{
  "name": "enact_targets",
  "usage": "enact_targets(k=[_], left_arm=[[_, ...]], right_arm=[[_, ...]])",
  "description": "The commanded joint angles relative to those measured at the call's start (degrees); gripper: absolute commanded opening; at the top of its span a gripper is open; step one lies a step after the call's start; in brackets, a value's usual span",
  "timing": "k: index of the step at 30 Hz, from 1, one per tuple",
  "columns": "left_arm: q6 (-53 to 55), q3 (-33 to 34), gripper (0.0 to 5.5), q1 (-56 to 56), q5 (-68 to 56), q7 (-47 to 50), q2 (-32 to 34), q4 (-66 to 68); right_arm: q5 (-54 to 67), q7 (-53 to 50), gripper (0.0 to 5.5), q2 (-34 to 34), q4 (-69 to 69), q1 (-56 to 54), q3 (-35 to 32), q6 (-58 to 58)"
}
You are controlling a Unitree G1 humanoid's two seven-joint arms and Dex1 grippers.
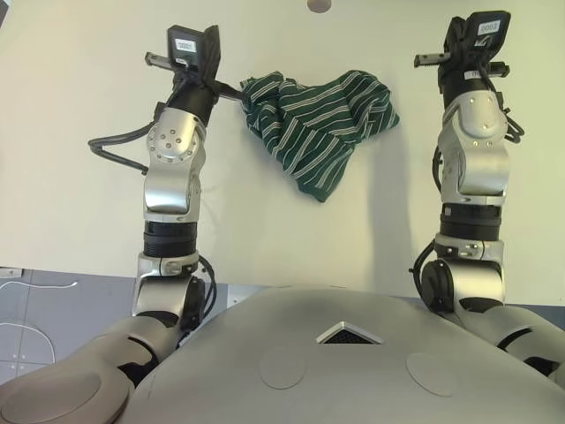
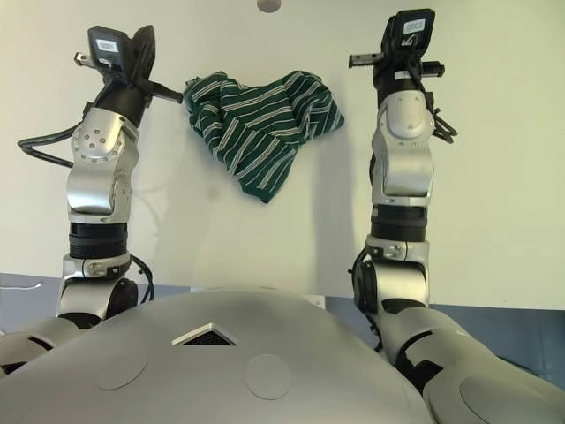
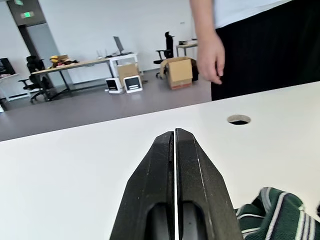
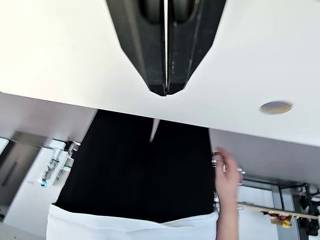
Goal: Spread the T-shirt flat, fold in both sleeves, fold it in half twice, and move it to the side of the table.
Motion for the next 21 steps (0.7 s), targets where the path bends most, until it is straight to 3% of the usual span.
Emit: enact_targets(k=[1,6,9,11,14,21], left_arm=[[3.7,-5.2,0.52,1.3,-0.3,-11.1,7.3,-5.6],[6.2,-10.4,1.37,0.8,1.0,-20.2,13.9,-10.4],[6.5,-12.9,1.91,1.5,1.8,-26.5,19.7,-14.0],[6.4,-15.4,1.91,0.6,3.1,-30.6,23.1,-16.2],[-0.9,-22.2,1.91,-9.9,6.9,-41.9,26.9,-14.2],[-13.1,-34.9,1.91,-20.2,18.8,-51.4,26.1,1.6]], right_arm=[[-0.5,14.5,0.0,-9.3,-6.7,5.7,6.6,-4.0],[3.6,42.3,0.9,-30.0,-12.6,13.7,9.2,-8.7],[3.8,49.0,1.48,-34.9,-15.5,15.8,11.4,-7.8],[2.4,47.7,1.48,-32.9,-16.4,14.7,13.4,-7.3],[-1.6,39.0,1.48,-26.0,-12.2,11.9,15.2,-6.2],[-5.2,30.3,1.48,-18.4,-7.8,10.4,16.5,-6.0]])
